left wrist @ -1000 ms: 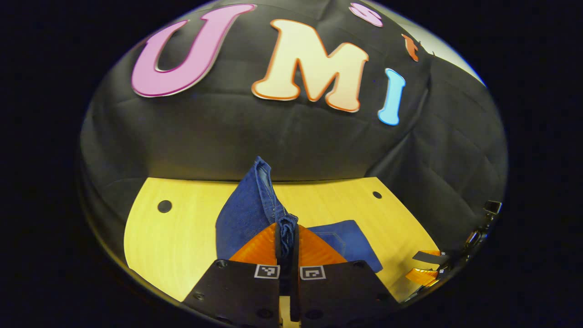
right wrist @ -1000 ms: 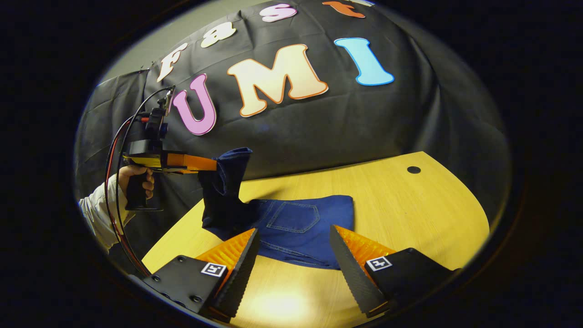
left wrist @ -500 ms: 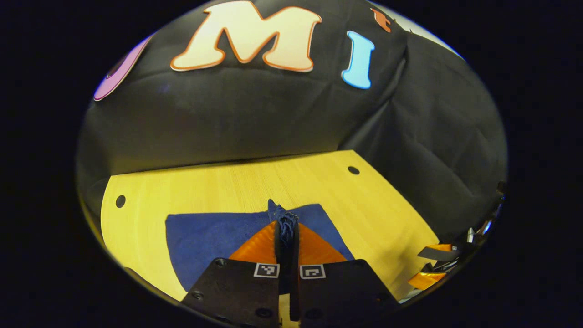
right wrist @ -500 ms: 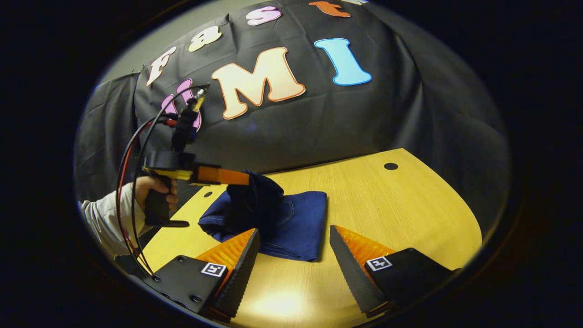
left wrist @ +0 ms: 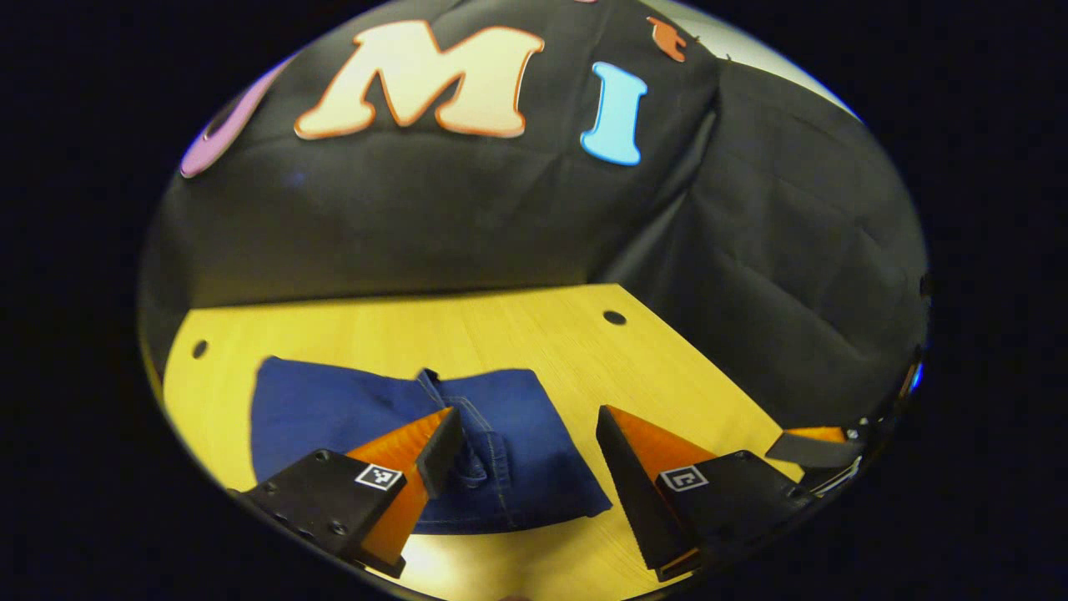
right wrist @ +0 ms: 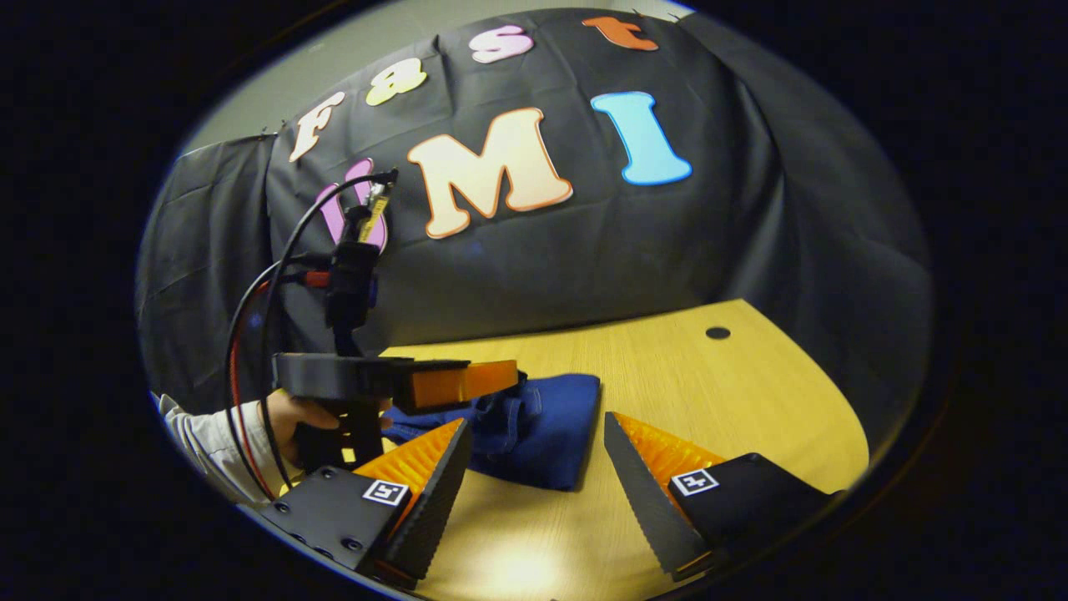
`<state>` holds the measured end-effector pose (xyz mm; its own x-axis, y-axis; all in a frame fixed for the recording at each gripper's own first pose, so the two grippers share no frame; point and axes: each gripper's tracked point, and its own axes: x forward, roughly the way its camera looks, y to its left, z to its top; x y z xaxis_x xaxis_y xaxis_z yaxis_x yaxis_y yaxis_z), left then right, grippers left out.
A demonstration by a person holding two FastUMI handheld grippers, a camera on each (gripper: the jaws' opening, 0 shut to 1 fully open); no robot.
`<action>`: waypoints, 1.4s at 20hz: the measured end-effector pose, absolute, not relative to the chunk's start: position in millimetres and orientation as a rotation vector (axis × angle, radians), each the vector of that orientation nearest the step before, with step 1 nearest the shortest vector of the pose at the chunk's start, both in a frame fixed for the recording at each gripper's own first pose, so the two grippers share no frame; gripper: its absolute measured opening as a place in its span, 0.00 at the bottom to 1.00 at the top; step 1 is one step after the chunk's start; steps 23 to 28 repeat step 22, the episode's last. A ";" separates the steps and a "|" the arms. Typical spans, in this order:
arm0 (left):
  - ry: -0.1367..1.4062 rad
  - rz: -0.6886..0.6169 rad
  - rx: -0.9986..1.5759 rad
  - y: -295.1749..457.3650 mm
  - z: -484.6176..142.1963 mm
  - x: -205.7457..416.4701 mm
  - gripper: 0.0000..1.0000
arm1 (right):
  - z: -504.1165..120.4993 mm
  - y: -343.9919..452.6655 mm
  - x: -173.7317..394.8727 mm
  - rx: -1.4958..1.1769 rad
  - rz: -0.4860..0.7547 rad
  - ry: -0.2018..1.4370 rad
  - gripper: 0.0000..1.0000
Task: Grasp the waist and the cuffs of the jeans and fold them to make the two legs overlap; first hold the waist and fold one-third of the jeans toward the cuffs, then hold the cuffs and fold the remaining one-third in the same direction to finish folding.
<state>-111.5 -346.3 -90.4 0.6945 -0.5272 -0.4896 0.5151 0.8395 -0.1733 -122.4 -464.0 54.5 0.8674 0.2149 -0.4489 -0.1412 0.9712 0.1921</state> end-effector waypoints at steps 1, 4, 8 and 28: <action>0.499 -0.546 -0.002 -333.6 -73.4 -117.0 0.96 | 70.9 -462.5 -117.2 0.143 0.197 0.436 0.98; 0.379 -0.444 0.043 -300.5 -29.3 -138.8 0.96 | 123.0 -452.5 -109.9 0.121 0.238 0.299 0.98; 0.356 -0.378 0.076 -269.4 11.5 -173.0 0.94 | 187.7 -433.1 -106.2 0.103 0.293 0.151 0.97; 0.125 -0.347 0.085 -255.3 92.9 -194.1 0.97 | 246.0 -392.6 -137.8 0.046 0.369 0.024 0.98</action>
